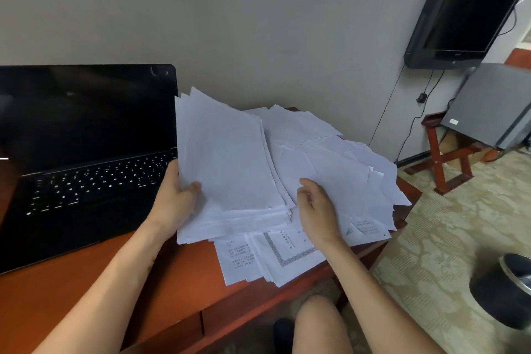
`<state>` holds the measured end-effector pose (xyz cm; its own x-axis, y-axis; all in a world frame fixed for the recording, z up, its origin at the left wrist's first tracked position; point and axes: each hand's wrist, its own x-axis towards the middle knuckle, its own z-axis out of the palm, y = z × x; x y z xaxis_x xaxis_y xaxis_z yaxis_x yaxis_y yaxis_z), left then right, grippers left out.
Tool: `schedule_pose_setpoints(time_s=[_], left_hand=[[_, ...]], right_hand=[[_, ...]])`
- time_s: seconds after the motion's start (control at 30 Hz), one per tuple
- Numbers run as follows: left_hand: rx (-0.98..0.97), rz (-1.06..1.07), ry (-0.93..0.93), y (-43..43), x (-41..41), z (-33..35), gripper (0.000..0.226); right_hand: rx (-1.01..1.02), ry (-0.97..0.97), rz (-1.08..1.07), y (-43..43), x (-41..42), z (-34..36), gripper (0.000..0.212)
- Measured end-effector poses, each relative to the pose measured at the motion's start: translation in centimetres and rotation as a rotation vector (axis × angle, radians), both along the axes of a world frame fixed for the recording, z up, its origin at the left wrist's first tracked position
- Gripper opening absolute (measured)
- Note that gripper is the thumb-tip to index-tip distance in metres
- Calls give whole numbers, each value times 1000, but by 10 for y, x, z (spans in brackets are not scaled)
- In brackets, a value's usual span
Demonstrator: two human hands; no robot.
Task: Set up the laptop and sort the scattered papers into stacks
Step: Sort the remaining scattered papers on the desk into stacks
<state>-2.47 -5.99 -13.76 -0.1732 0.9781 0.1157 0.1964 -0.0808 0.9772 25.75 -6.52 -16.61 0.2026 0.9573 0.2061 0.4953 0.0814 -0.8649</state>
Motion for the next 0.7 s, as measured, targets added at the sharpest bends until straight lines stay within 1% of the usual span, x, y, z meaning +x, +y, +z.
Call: schedule_pose_setpoints(time_s=[0.1,0.2,0.3,0.37,0.47,0.53,0.63,0.7], left_hand=[[48,80,-35,-10,-11,-1,52],[84,143,-40,-22,-21,-3,54],[99,198,-42,-35,-33,-3,55],[89,220,-27,-44,-42,-4,57],[69,235,7,-59,-56,-6,61],[59,249,20,-67,-65,-8,61],[51,293,23,-79,-75,-10,58],[56,327,19,-84,-79,-13,57]], right_hand=[[-25,-112,54,2,1,-1,35],[-93,-279,149,4,3,1,41],[-127,-527,278,-4,2,9,58],[-100,-640,371,-10,1,15,72],[-127,-682,525,-11,-1,22,92],[-167,-718,580,-5,-1,26,101],[-184,-858,575,4,-2,30,97],[-192,-873,551,10,-5,35,83]])
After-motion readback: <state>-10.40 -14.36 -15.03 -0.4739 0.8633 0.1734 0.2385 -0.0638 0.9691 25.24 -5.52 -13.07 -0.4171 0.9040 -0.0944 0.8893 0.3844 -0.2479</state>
